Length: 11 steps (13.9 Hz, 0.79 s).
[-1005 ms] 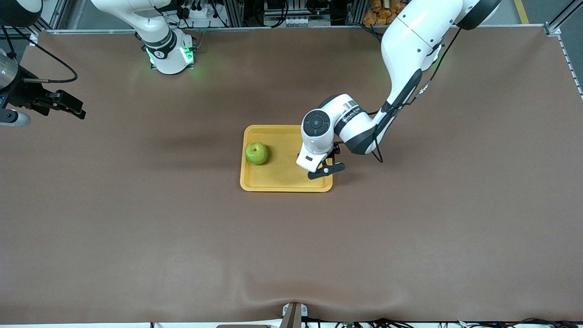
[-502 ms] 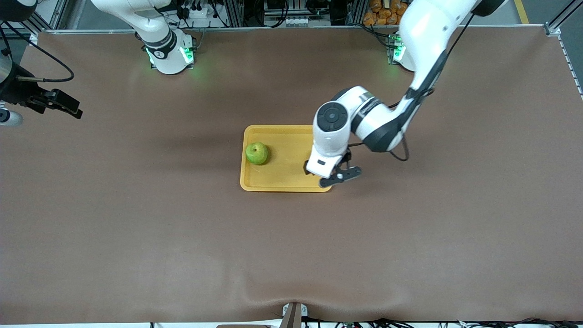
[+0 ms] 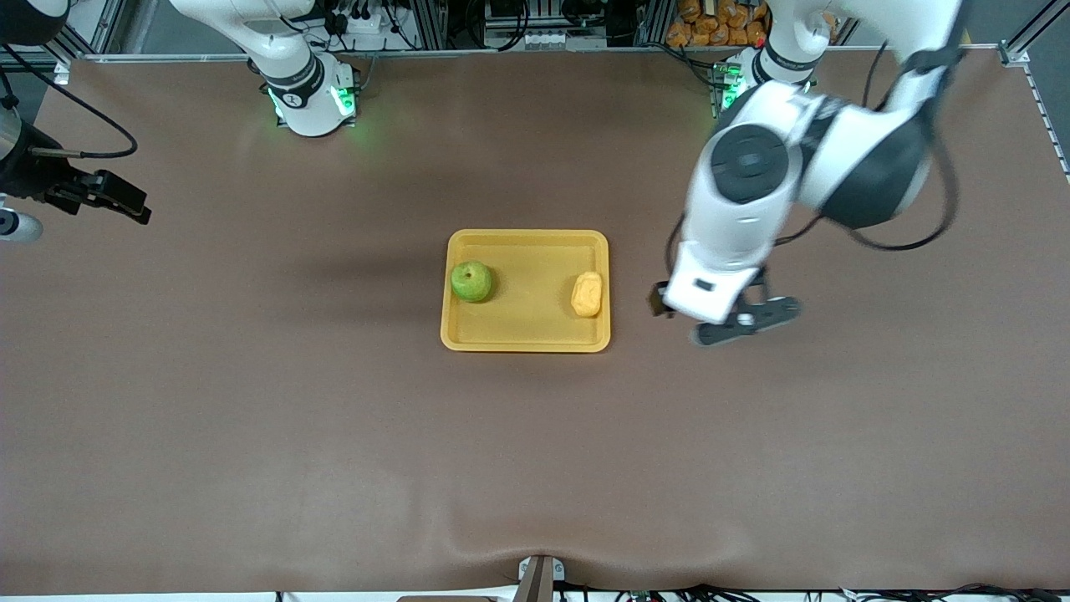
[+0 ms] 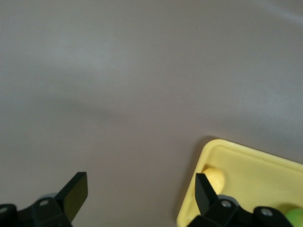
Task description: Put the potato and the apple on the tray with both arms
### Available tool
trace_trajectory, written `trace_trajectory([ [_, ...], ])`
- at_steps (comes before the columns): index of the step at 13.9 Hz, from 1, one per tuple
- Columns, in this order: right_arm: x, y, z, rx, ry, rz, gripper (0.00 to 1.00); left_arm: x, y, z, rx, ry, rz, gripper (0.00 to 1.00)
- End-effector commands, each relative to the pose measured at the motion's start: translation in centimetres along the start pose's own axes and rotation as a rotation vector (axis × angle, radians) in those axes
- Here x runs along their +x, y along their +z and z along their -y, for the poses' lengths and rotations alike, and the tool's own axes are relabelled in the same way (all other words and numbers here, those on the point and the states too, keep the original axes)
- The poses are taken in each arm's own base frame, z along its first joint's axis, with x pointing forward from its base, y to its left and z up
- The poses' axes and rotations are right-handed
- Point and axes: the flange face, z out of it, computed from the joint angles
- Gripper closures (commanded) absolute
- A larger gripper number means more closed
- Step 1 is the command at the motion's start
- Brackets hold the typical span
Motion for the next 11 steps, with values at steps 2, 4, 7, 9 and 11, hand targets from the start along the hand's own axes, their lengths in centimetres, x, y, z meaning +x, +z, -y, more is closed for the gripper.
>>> trace_trajectory([
  [2, 1.3, -1.0, 0.4, -0.002, 0.007, 0.009, 0.00, 1.2, -5.4, 7.4, -0.031, 0.056, -0.003, 0.00],
  [4, 1.7, -0.6, 0.2, 0.001, 0.011, 0.019, 0.00, 1.4, -7.5, 10.5, -0.039, 0.061, -0.007, 0.00],
  [7, 1.6, -0.2, 0.2, 0.013, 0.022, 0.036, 0.00, 1.8, -9.1, 14.0, -0.028, 0.111, -0.014, 0.00],
  [9, 1.5, -0.4, 0.4, 0.062, 0.025, 0.029, 0.00, 2.1, -10.4, 16.7, -0.064, 0.150, -0.021, 0.00],
  [11, 1.5, -0.6, -0.1, 0.124, 0.041, 0.033, 0.00, 1.7, -11.2, 19.6, -0.069, 0.205, -0.012, 0.00],
])
